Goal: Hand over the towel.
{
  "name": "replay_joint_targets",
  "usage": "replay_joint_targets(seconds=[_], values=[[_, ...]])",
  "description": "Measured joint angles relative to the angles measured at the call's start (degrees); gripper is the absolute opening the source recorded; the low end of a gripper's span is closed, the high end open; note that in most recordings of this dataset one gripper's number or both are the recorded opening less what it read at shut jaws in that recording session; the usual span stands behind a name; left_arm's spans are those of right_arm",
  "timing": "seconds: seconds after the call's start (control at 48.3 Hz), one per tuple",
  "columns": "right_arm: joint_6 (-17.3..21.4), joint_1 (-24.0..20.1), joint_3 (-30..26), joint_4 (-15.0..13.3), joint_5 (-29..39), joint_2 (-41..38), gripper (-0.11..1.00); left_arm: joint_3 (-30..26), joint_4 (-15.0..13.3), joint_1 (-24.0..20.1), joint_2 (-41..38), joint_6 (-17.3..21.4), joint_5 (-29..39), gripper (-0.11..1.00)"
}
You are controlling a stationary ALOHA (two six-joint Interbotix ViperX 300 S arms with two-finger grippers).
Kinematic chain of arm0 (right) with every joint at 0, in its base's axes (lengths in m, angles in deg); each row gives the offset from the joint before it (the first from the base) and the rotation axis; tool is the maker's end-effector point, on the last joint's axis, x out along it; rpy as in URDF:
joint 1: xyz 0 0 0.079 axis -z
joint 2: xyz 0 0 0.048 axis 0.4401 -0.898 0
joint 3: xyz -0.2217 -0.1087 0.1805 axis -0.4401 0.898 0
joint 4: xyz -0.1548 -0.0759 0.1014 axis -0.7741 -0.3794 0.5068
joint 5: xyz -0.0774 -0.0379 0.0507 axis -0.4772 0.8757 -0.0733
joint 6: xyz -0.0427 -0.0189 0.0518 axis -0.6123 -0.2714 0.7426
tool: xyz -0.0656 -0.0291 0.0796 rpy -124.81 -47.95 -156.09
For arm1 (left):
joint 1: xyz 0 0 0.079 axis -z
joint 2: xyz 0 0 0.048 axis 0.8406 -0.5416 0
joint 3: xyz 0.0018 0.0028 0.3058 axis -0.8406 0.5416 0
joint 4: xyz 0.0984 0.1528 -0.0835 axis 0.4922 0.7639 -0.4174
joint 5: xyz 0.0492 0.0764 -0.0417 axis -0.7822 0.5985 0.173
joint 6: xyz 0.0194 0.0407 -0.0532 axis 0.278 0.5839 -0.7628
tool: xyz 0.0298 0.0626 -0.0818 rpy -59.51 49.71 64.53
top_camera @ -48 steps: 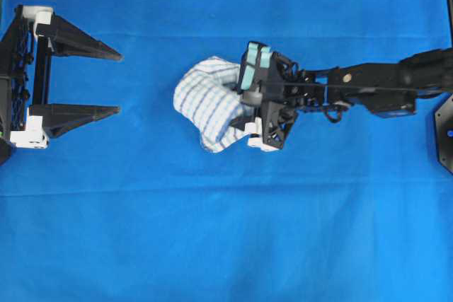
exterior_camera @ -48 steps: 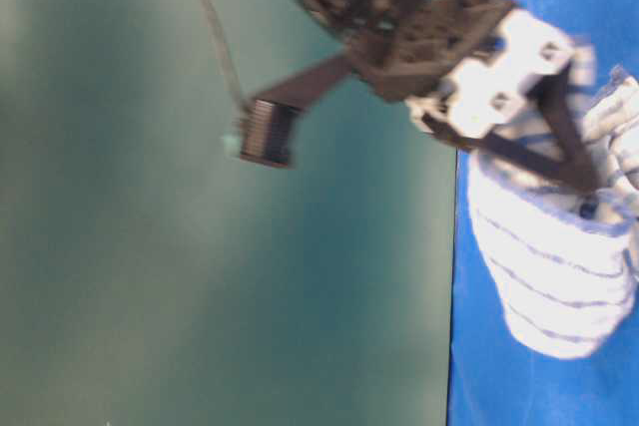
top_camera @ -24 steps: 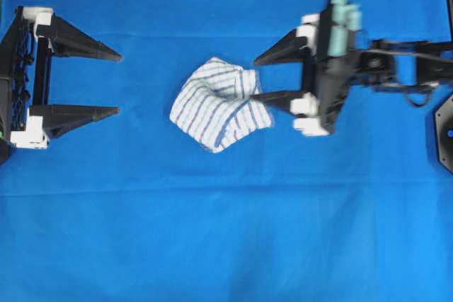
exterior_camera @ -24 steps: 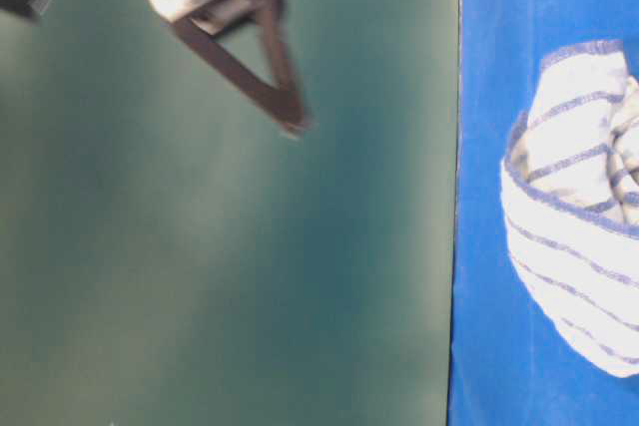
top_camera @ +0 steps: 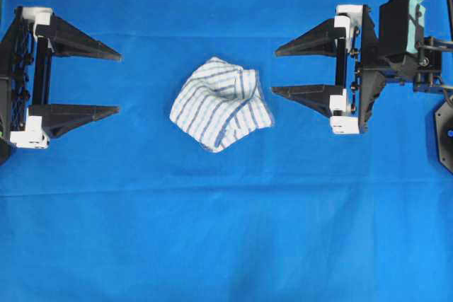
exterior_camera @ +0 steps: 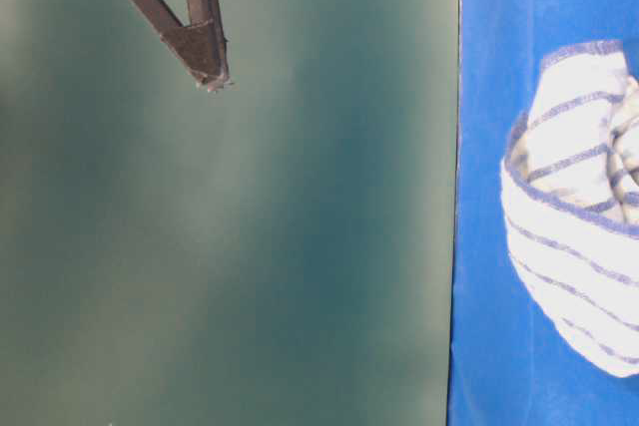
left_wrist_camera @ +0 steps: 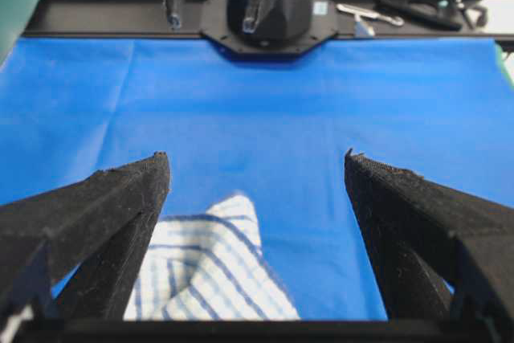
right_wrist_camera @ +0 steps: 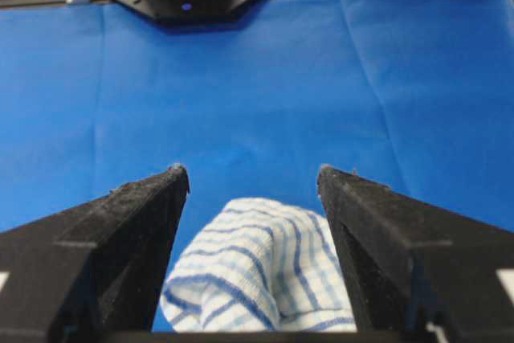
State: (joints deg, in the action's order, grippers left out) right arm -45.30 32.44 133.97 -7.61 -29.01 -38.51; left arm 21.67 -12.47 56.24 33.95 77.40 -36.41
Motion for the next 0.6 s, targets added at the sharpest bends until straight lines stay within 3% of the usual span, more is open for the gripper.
replay_joint_targets(seconds=[0.29,0.601], values=[[0.0,-0.18,1.23,0.0,-0.35,2.2,0.7,0.44,0.0,0.0,1.67,0.09,0.44,0.9],[-0.26,-0.26,8.09,-0.62,5.45,19.16,0.7,4.83,0.0,-0.53,12.04,0.0,5.36,0.9]])
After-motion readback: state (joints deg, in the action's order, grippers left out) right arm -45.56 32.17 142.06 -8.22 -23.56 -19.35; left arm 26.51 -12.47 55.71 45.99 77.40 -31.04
